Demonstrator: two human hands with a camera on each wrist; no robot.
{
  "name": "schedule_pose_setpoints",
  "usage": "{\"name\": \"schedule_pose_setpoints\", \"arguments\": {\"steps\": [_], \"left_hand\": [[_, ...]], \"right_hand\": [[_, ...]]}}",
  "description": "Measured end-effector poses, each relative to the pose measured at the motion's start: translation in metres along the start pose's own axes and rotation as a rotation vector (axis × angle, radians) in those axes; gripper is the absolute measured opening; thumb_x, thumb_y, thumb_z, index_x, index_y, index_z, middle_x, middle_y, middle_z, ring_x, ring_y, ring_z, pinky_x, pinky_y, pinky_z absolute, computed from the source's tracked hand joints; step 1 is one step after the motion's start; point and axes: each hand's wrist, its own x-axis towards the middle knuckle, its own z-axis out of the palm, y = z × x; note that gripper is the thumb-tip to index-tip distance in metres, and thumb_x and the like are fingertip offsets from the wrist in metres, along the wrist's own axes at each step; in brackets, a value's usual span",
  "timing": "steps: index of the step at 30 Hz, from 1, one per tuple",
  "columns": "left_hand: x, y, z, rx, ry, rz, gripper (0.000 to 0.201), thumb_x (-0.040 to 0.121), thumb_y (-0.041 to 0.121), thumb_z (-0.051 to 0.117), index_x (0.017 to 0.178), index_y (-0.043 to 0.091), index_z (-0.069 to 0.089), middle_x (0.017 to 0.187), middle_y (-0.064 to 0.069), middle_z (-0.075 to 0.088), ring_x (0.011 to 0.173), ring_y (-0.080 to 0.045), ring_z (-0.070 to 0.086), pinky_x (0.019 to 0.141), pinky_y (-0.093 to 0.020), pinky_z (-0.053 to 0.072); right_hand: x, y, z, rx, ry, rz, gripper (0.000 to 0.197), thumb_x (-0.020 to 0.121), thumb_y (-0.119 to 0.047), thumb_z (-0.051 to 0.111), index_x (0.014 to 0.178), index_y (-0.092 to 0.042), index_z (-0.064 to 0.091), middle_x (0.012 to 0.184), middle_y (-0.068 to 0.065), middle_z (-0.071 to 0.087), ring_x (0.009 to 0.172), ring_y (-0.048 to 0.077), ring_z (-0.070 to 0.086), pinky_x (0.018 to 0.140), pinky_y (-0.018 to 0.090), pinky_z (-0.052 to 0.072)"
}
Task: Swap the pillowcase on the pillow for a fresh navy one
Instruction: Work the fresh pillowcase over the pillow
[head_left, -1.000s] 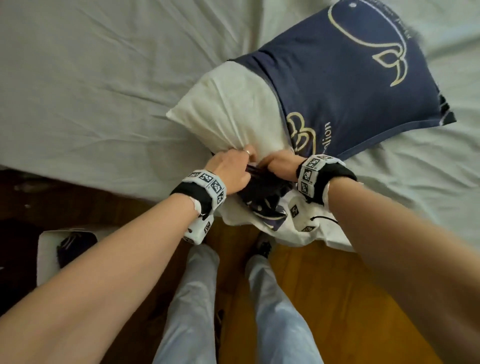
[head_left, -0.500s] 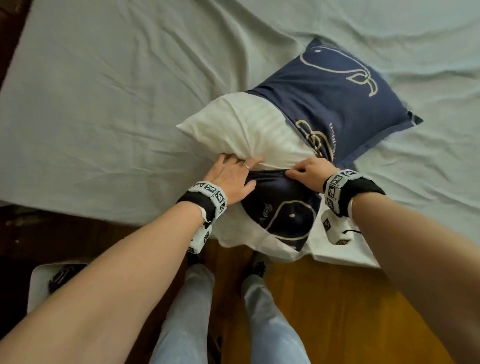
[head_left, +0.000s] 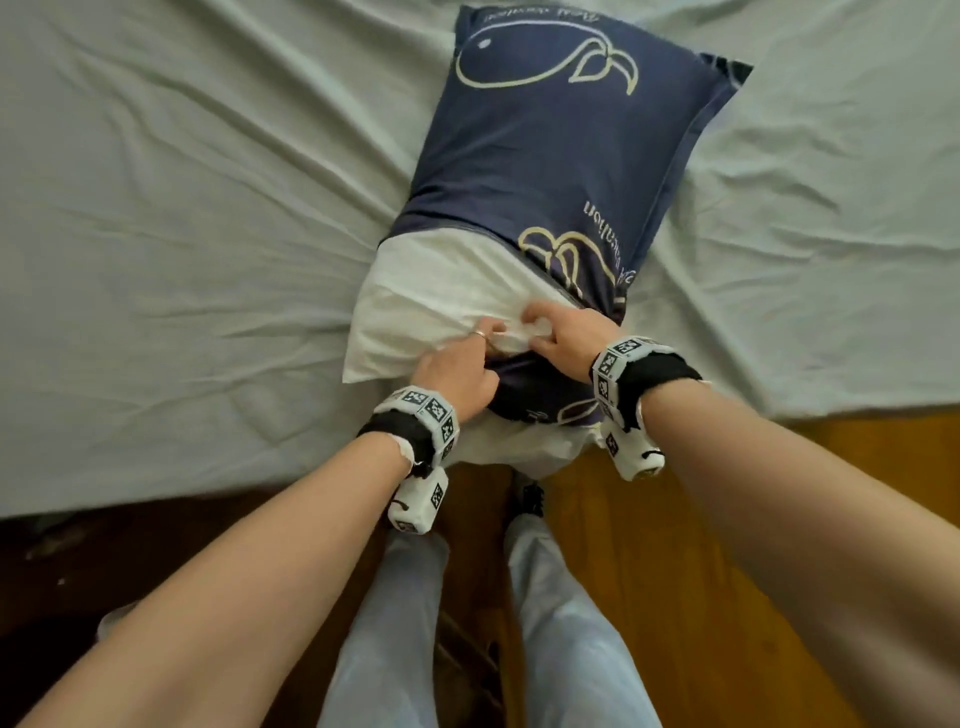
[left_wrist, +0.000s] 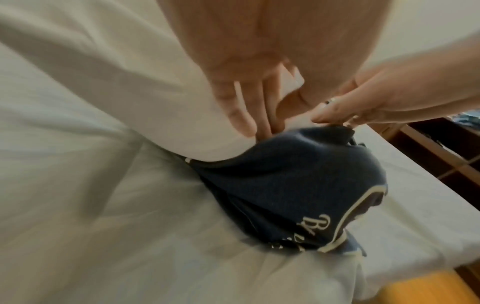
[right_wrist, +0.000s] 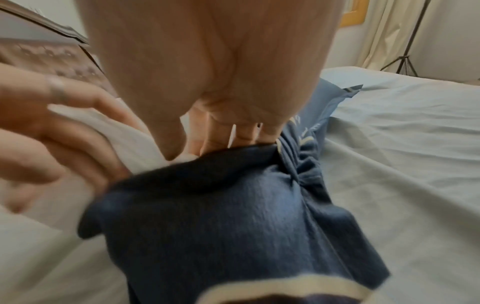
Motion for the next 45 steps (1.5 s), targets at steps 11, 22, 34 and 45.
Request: {"name": "schedule_pose_setpoints", "arguments": {"steps": [11, 22, 34, 45], "left_hand": [[-0.002, -0.101, -0.037, -0.625, 0.137, -0.592, 0.100, 0.071, 0.052, 0.074, 0.148, 0.007, 0.029, 0.144, -0.011, 0.045, 0.128, -0.030, 0.048, 0.109, -0.041, 0.038], [0.041, -0.065, -0.020, -0.891, -0.035, -0.383, 0.064, 0.070, 0.035, 0.080, 0.117, -0.002, 0.058, 0.107, -0.013, 0.066, 0.099, -0.029, 0.065, 0.083, -0.040, 0.055], [0.044, 0.017, -0.005, -1.164, -0.273, -0.267, 0.029, 0.097, 0.004, 0.046, 0.120, -0.012, 0.053, 0.095, -0.019, 0.054, 0.089, -0.029, 0.053, 0.073, -0.032, 0.049], [0.053, 0.066, 0.020, -0.476, -0.220, -0.149, 0.029, 0.094, 0.009, 0.049, 0.116, -0.003, 0.063, 0.120, -0.021, 0.063, 0.115, -0.036, 0.059, 0.091, -0.033, 0.049]], "right_hand": [[-0.006, -0.052, 0.006, -0.172, -0.039, -0.088, 0.036, 0.085, -0.029, 0.066, 0.115, -0.016, 0.051, 0.108, 0.010, 0.064, 0.097, 0.032, 0.062, 0.072, 0.033, 0.045], [-0.012, -0.068, 0.099, -0.293, 0.107, 0.114, 0.034, 0.091, -0.025, 0.053, 0.121, -0.009, 0.054, 0.111, 0.014, 0.070, 0.107, 0.031, 0.062, 0.091, 0.037, 0.038], [-0.043, -0.023, 0.078, -0.104, 0.079, 0.170, 0.040, 0.076, -0.060, 0.066, 0.099, -0.028, 0.068, 0.102, 0.010, 0.066, 0.107, 0.031, 0.055, 0.095, 0.037, 0.039], [-0.070, 0.007, 0.031, -0.267, 0.126, 0.073, 0.038, 0.093, -0.053, 0.048, 0.101, -0.023, 0.070, 0.095, 0.000, 0.070, 0.096, 0.025, 0.064, 0.095, 0.038, 0.038]]}}
